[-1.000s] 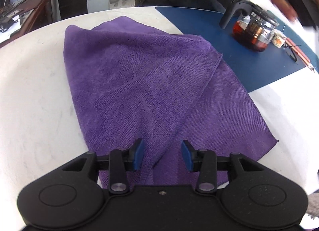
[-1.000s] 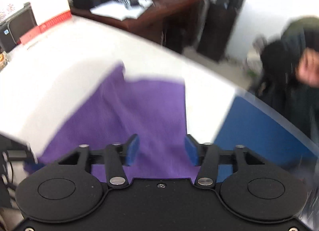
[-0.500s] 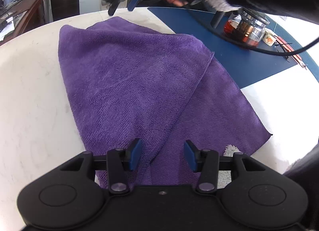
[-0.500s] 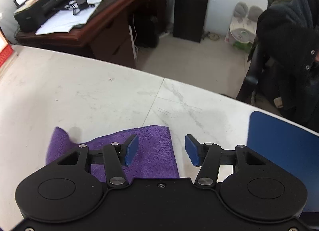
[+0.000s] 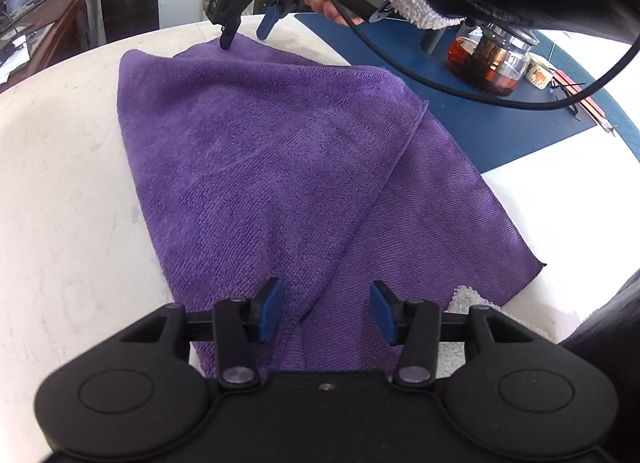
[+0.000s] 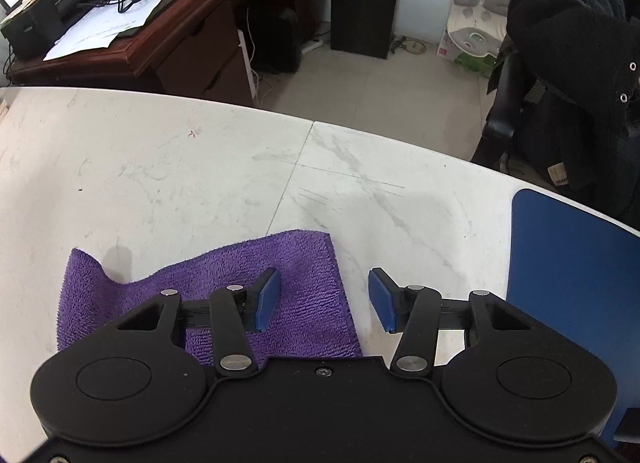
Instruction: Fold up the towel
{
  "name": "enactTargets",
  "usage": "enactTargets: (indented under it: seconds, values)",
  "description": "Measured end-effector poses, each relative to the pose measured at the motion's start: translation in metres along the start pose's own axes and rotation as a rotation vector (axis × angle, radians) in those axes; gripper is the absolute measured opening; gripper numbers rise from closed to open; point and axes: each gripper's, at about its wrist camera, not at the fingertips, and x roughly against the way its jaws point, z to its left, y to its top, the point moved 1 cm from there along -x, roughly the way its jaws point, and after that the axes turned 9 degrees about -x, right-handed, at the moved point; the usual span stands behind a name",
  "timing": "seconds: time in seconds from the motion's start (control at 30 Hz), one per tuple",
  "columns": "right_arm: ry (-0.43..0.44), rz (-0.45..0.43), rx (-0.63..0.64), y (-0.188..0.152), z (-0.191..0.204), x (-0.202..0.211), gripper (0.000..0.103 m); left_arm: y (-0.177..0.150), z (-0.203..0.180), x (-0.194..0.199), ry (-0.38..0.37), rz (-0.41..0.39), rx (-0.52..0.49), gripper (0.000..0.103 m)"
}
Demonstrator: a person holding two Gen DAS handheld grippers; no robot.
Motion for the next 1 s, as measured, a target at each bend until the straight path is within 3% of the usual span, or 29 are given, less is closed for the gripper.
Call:
enactTargets:
  seconds: [0.1, 0.2, 0.3, 0.37, 0.63, 1.0]
  values:
    - [0.003, 0.007, 0.007, 0.001, 0.002, 0.001, 0.048, -0.001, 0.001, 0.0, -0.002, -0.002, 0.003, 0.047]
    - [0.008, 0.012, 0.029, 0.001, 0.004, 0.003, 0.039, -0.001, 0.001, 0.0, -0.004, -0.004, 0.002, 0.047]
    - [0.018, 0.017, 0.055, 0.001, 0.008, 0.004, 0.022, -0.002, 0.001, 0.0, -0.006, -0.006, 0.004, 0.048]
    - [0.025, 0.025, 0.067, 0.003, 0.01, 0.004, 0.003, -0.002, 0.002, 0.001, -0.008, -0.007, 0.006, 0.048]
    - [0.093, 0.002, 0.003, 0.001, -0.002, 0.016, 0.002, -0.006, 0.008, 0.004, -0.016, -0.001, 0.025, 0.048]
    - [0.152, -0.03, -0.133, -0.021, -0.051, 0.058, 0.002, -0.008, 0.011, 0.007, -0.023, 0.013, 0.036, 0.047]
